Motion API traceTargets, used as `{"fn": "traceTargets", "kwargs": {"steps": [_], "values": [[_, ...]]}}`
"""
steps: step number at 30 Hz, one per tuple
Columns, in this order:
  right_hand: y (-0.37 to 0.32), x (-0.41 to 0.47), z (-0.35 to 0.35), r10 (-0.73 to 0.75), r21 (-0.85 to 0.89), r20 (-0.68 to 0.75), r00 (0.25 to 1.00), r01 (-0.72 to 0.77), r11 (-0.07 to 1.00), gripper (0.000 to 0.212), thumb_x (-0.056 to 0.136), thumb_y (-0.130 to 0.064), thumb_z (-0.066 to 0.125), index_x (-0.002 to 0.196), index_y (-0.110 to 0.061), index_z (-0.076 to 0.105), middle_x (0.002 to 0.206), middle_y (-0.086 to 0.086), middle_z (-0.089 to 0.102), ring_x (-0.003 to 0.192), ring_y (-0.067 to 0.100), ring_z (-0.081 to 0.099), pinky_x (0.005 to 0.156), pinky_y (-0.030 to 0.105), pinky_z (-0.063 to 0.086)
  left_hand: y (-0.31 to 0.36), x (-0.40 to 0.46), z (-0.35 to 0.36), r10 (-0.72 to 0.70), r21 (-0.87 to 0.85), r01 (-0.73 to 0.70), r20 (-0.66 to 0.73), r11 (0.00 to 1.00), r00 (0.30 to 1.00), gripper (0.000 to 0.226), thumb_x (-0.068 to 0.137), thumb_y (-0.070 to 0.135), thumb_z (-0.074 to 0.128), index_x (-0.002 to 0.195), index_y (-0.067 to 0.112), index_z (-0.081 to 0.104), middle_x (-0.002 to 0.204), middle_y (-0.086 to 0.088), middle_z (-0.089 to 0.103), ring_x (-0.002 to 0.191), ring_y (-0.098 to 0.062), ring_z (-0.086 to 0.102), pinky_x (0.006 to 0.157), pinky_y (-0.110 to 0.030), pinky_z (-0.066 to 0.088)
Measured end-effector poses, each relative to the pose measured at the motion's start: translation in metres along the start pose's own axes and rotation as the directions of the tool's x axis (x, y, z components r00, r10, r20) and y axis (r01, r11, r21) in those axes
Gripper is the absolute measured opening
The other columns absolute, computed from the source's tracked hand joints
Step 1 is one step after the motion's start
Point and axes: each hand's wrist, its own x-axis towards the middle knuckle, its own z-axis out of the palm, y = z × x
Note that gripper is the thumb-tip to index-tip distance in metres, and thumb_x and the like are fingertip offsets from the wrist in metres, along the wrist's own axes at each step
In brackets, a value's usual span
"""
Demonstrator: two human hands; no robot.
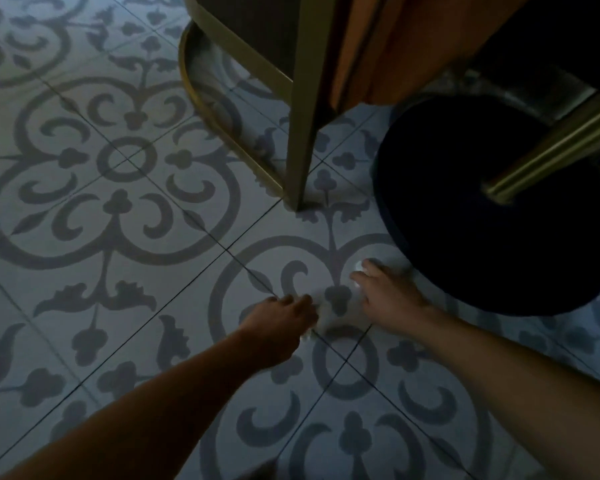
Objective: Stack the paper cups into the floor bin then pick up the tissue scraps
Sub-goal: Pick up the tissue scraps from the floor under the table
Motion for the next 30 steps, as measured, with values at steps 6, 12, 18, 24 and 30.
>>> {"fn": "traceTargets", "kwargs": {"steps": [6, 12, 18, 24, 30], "values": [[0.021, 0.029, 0.026, -0.039, -0.042, -0.052, 0.998, 0.037, 0.998, 0.045, 0.088, -0.019, 0.056, 0.132, -0.021, 0.043, 0.142, 0.012, 0.032, 0.122, 0.034, 0.042, 0.090, 0.047, 0.048, -0.004, 0.028, 0.019, 0.101, 0.169, -0.106, 0.040, 0.980, 0.994, 0.048, 0.099, 0.023, 0.046, 0.145, 0.015, 0.033, 0.150, -0.014, 0.031, 0.123, -0.030, 0.045, 0.095, -0.040, 0.046], [0.025, 0.028, 0.010, -0.058, 0.042, -0.088, 0.994, 0.062, 0.997, 0.019, 0.079, -0.014, 0.064, 0.087, -0.013, 0.048, 0.101, 0.007, 0.044, 0.082, 0.024, 0.047, 0.063, 0.034, 0.039, 0.000, 0.035, -0.011, 0.078, -0.024, -0.077, 0.049, 0.997, 0.996, 0.030, 0.096, 0.016, 0.047, 0.126, 0.017, 0.050, 0.124, -0.006, 0.050, 0.098, -0.019, 0.053, 0.076, -0.029, 0.048], [0.045, 0.016, 0.001, -0.051, 0.205, -0.166, 0.985, 0.086, 0.975, 0.006, 0.079, -0.004, 0.056, 0.083, -0.006, 0.059, 0.097, 0.011, 0.057, 0.084, 0.031, 0.057, 0.074, 0.044, 0.052, -0.015, 0.042, -0.059, 0.009, -0.011, -0.008, 0.113, 1.000, 0.994, 0.020, 0.090, 0.014, 0.057, 0.110, 0.018, 0.056, 0.109, -0.007, 0.061, 0.094, -0.019, 0.058, 0.080, -0.034, 0.053], [0.048, 0.004, -0.009, -0.056, 0.155, -0.095, 0.994, 0.071, 0.985, 0.019, 0.081, 0.001, 0.052, 0.088, -0.014, 0.061, 0.098, 0.008, 0.057, 0.085, 0.028, 0.058, 0.072, 0.038, 0.051, -0.012, 0.039, -0.056, -0.099, -0.232, 0.101, 0.019, 0.968, 0.995, 0.015, 0.091, 0.026, 0.061, 0.105, 0.022, 0.059, 0.103, -0.001, 0.063, 0.091, -0.012, 0.057, 0.074, -0.024, 0.045], [0.055, -0.009, -0.015, 0.025, 0.441, -0.166, 0.986, 0.052, 0.896, 0.021, 0.077, -0.005, 0.054, 0.076, -0.026, 0.055, 0.077, -0.006, 0.056, 0.075, 0.019, 0.058, 0.061, 0.029, 0.047, -0.006, 0.032, -0.053, -0.315, -0.749, 0.272, 0.089, 0.605, 0.945, 0.010, 0.091, 0.024, 0.062, 0.099, 0.017, 0.061, 0.094, -0.007, 0.068, 0.081, -0.018, 0.068, 0.064, -0.025, 0.056]]}}
